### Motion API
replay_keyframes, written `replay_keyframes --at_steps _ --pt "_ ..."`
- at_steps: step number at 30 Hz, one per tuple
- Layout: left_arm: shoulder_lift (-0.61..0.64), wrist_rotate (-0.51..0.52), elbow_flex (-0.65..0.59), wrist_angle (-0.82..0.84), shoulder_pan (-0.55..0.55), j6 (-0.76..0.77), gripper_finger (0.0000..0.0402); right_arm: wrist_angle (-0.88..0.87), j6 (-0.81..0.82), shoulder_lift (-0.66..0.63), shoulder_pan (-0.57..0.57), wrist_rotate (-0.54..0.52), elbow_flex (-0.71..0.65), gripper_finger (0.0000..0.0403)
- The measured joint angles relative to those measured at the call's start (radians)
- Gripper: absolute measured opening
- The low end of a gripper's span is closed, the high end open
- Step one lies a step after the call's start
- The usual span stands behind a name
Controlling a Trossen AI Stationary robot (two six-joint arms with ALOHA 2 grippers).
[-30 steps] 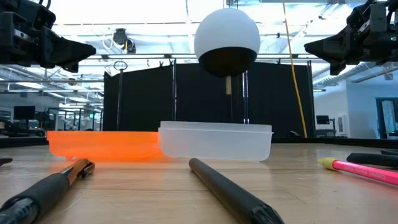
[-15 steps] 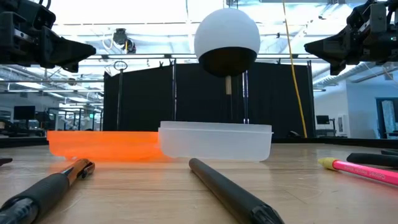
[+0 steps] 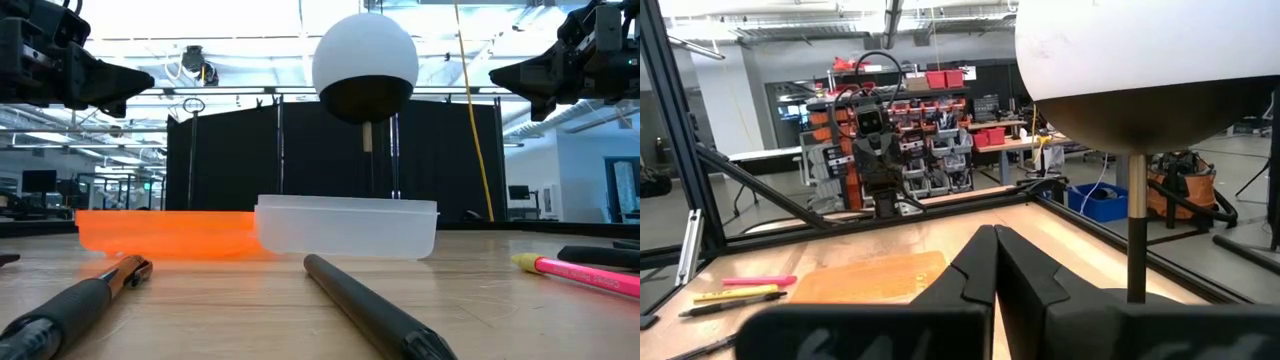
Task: Pick & place school supplies into a supply box
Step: Put the brown pencil into the supply box
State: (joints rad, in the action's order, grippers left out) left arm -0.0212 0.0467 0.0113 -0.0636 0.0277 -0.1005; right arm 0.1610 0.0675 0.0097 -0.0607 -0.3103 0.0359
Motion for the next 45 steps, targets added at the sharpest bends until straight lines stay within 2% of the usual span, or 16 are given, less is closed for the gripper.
replay_keyframes --at_steps 8,14,20,23,26,29,32,38,40,43,45 --pt "0.000 -0.001 0.000 -0.001 0.000 0.127 0.0058 -0.012 0.000 0.000 0.000 0.001 0.000 0.0000" --pt "0.000 -0.001 0.000 -0.004 0.000 0.146 0.0058 0.002 -0.012 0.000 0.000 0.000 0.000 0.0000" --pt "0.000 0.005 0.002 -0.050 0.000 0.136 0.0058 0.201 -0.129 0.008 0.000 -0.001 0.010 0.0000" --pt "0.000 0.006 0.001 -0.011 0.000 0.106 0.0058 0.147 -0.129 0.059 0.000 -0.001 0.061 0.0000" --pt "0.000 0.015 0.001 -0.007 0.000 0.083 0.0058 0.127 -0.104 0.175 0.000 -0.005 0.158 0.0000" --pt "0.000 0.018 0.001 -0.021 0.000 0.080 0.0058 0.061 -0.066 0.360 -0.013 -0.038 0.291 0.0000" --pt "0.000 0.017 0.001 -0.022 0.000 0.078 0.0058 -0.087 -0.026 0.578 -0.056 -0.088 0.506 0.0000" --pt "0.000 0.026 0.000 -0.028 0.000 0.055 0.0058 -0.696 0.171 1.036 -0.177 -0.358 1.096 0.0000" --pt "0.000 0.032 0.000 -0.027 0.000 0.026 0.0058 -0.889 0.267 1.175 -0.204 -0.409 1.299 0.0000" --pt "0.000 0.033 0.000 -0.026 0.000 0.012 0.0058 -1.155 0.452 1.353 -0.236 -0.412 1.584 0.0000" --pt "0.000 0.034 0.000 -0.024 0.000 0.017 0.0058 -1.320 0.589 1.454 -0.250 -0.349 1.746 0.0000"
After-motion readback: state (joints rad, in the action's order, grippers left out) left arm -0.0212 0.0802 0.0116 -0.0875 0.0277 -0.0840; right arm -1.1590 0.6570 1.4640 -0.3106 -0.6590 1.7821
